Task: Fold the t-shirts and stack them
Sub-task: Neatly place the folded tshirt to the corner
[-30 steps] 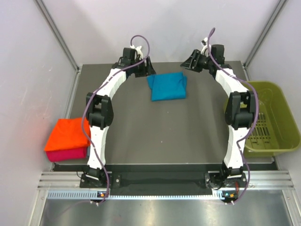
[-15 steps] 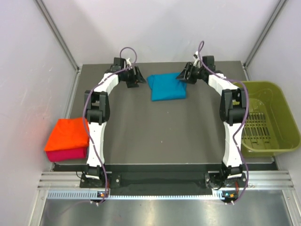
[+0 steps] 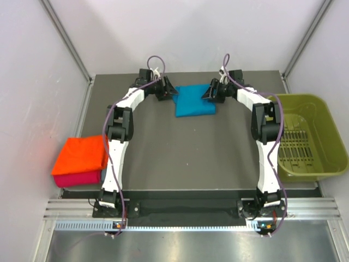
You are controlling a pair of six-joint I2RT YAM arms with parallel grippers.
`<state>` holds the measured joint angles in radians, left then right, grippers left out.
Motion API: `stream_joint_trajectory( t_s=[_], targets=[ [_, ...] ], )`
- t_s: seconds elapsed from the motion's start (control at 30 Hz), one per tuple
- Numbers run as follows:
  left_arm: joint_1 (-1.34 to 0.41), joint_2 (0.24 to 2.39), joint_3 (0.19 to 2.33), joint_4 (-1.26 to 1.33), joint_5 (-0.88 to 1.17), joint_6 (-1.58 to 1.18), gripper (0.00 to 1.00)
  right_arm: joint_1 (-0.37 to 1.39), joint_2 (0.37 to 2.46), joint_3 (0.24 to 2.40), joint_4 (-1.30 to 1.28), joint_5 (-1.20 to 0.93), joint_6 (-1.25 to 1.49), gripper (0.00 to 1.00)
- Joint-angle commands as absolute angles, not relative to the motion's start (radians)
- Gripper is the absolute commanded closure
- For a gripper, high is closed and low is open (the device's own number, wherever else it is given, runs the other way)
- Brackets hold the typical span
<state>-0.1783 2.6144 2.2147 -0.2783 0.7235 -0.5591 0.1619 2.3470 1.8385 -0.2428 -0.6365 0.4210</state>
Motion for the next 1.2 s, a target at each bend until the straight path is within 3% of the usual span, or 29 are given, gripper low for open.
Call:
stream_joint_trajectory(
  t_s=[0.0,0.33,0.4,0.5,0.9,1.0,1.03,1.07,1.17],
  targets=[
    [-0.212,2.672,2.23,-0.247,0.758,-0.583,0.29,0.179,2.332,1.838,-0.244,-0.621,0.396,0.41],
    [-0.261,2.724,2.253,-0.206,0.792,-0.627,0.3,0.19,2.321,1.825,-0.245,-0.611,0.403,0.39],
    [-0.268,2.732,2.256,-0.201,0.785,-0.629,0.39,0.19,2.324,1.821,-0.245,-0.609,0.402,0.39],
    [-0.276,2.734,2.256,-0.189,0.788,-0.637,0.62,0.193,2.327,1.821,-0.244,-0.611,0.405,0.39],
    [-0.295,2.708,2.197,-0.132,0.885,-0.692,0.69,0.198,2.306,1.798,-0.236,-0.603,0.397,0.39],
    [-0.301,2.689,2.181,-0.123,0.896,-0.699,0.77,0.201,2.303,1.796,-0.235,-0.603,0.397,0.39],
    [-0.301,2.683,2.178,-0.13,0.89,-0.696,0.85,0.201,2.303,1.798,-0.233,-0.603,0.396,0.39],
    [-0.299,2.675,2.174,-0.141,0.878,-0.692,1.0,0.201,2.301,1.801,-0.235,-0.603,0.396,0.39],
    [-0.29,2.629,2.171,-0.178,0.888,-0.664,1.0,0.198,2.273,1.807,-0.248,-0.598,0.374,0.39]
  ],
)
